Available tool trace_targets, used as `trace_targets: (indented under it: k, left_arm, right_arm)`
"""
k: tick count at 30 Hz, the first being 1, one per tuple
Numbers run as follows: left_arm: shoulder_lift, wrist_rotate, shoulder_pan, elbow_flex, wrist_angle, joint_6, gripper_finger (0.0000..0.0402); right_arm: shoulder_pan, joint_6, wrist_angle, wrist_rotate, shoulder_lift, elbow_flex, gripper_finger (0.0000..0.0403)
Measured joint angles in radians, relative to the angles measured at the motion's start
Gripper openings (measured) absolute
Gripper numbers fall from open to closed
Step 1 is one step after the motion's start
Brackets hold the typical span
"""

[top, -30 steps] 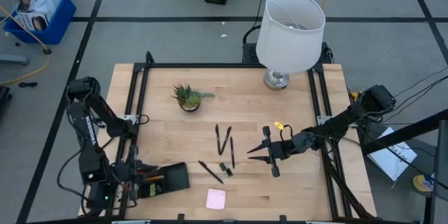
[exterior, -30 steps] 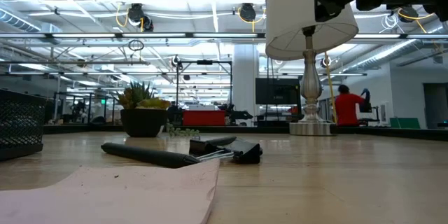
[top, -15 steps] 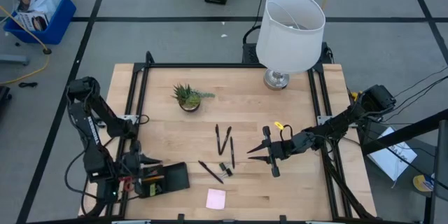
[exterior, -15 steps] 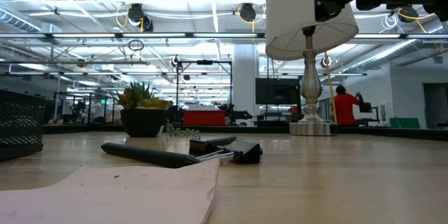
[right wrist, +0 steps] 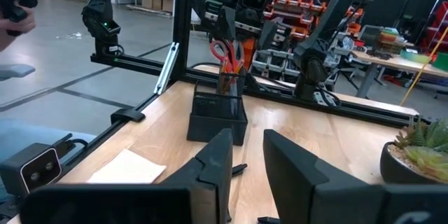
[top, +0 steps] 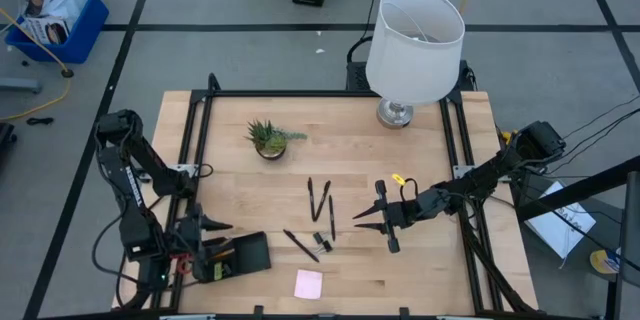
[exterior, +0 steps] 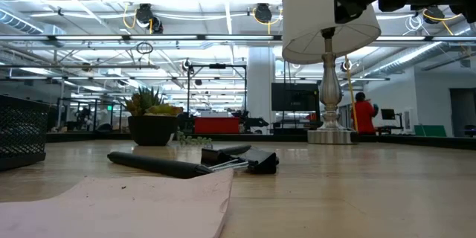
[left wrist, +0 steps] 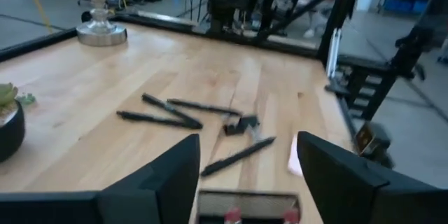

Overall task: Pick and place office supplies into organizer
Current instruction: Put the bottom pen into the top left section of the desk organizer

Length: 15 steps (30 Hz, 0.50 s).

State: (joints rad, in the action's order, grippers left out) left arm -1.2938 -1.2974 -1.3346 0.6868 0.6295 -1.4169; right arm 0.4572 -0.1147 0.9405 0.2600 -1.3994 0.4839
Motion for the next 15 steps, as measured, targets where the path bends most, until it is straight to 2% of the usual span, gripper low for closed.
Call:
trace_targets:
  k: [3, 7, 11, 15]
  left_arm:
    - [0.000, -0.044, 0.010, 0.000, -0.087, 0.056, 0.0254]
    - [0.000, -0.048, 0.063, 0.000, -0.187, 0.166, 0.0257]
    - [0.000, -0.033, 0.147, 0.000, -0.278, 0.250, 0.0257]
    - [0.000, 0.019, 0.228, 0.000, -0.350, 0.350, 0.0258]
  right_arm:
    - [0.000, -0.003, 0.009, 0.014, 0.000, 0.000, 0.0074]
    - [0.000, 0.045, 0.011, 0.026, 0.000, 0.000, 0.0074]
    - [-0.022, 0.192, -0.069, 0.026, 0.000, 0.001, 0.0084]
    - [-0.050, 0.235, -0.145, 0.033, -0.041, 0.001, 0.0114]
